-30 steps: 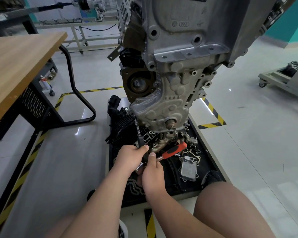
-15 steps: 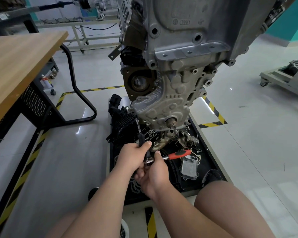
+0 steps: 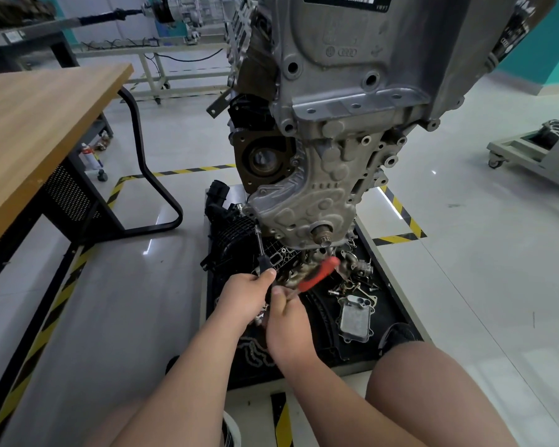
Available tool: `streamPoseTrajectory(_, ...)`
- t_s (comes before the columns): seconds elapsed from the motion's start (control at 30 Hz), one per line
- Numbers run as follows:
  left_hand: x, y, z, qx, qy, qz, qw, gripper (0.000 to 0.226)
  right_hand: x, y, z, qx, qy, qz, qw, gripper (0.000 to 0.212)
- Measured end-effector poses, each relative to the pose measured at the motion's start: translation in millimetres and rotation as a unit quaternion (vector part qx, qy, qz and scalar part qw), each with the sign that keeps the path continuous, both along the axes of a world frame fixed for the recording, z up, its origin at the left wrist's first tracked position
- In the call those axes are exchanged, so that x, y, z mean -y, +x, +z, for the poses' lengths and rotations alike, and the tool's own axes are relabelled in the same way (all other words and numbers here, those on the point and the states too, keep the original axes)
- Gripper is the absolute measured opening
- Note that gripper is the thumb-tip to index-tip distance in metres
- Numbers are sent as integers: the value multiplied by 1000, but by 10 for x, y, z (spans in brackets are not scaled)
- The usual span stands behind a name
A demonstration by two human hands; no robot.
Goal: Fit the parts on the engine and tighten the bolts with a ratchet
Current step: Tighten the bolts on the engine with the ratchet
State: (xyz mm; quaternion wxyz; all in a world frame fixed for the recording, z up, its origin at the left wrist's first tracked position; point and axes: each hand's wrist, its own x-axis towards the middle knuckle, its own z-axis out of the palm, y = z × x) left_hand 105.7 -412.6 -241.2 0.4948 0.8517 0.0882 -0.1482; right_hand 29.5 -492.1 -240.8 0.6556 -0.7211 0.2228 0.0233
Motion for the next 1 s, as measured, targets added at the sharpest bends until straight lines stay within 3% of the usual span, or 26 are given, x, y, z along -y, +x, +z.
streamPoseTrajectory(0.07, 0, 6, -5, -10, -8, 0, 1000, 50, 0, -5, -15, 19, -118, 51, 992, 24)
streamPoseTrajectory(0.13, 10, -1, -15, -13, -8, -1, 1000, 49, 4, -5, -13, 15, -130, 55, 990, 30)
streamPoseTrajectory(0.4, 59, -16, -20, 6, -2, -4, 1000, 49, -31, 16, 38, 7, 85, -65, 994, 29)
streamPoseTrajectory(0.8, 84, -58, 77, -10, -5, 32, 999, 38, 8, -7, 148, -26, 211, -78, 974, 34)
streamPoseTrajectory(0.9, 85, -52, 187, -73, -149, 135, 977, 20, 73, -4, 163, -22, 146, -45, 988, 36)
streamPoseTrajectory(1.0, 32, -10, 291, -103, -305, 225, 920, 32, 234, -10, 242, -4, 101, -17, 995, 36)
